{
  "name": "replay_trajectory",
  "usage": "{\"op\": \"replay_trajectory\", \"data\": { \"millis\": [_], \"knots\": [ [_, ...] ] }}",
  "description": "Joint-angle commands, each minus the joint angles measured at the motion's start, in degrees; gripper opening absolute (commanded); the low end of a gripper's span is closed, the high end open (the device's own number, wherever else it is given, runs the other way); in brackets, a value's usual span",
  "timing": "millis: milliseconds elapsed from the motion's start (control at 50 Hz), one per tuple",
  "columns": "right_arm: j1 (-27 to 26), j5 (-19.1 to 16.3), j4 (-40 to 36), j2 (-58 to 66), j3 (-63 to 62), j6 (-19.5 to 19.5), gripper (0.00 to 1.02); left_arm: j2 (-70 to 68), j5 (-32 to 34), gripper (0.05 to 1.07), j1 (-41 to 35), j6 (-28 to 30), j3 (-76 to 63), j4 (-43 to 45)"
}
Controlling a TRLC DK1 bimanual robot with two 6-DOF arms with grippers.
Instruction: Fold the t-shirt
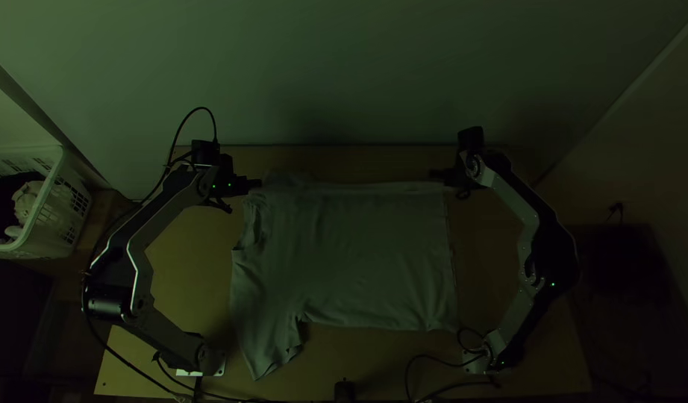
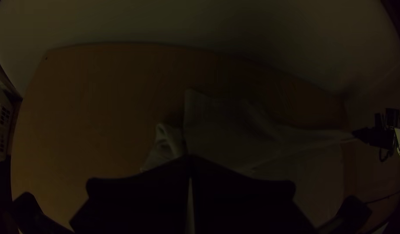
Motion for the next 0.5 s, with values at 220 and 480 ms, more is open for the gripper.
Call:
{"op": "replay_trajectory", "data": {
  "millis": [220,480],
  "knots": [
    [0.94,0.77,5.36,-9.22,-14.23,-0.03,0.03,-9.96,0.38,0.08,-0.45,-0.98,-12.94,3.18],
    [1.81,1.03,8.00,-14.32,-22.67,0.15,0.03,-14.71,0.38,0.08,-0.72,-0.98,-22.52,6.25]
  ]
}}
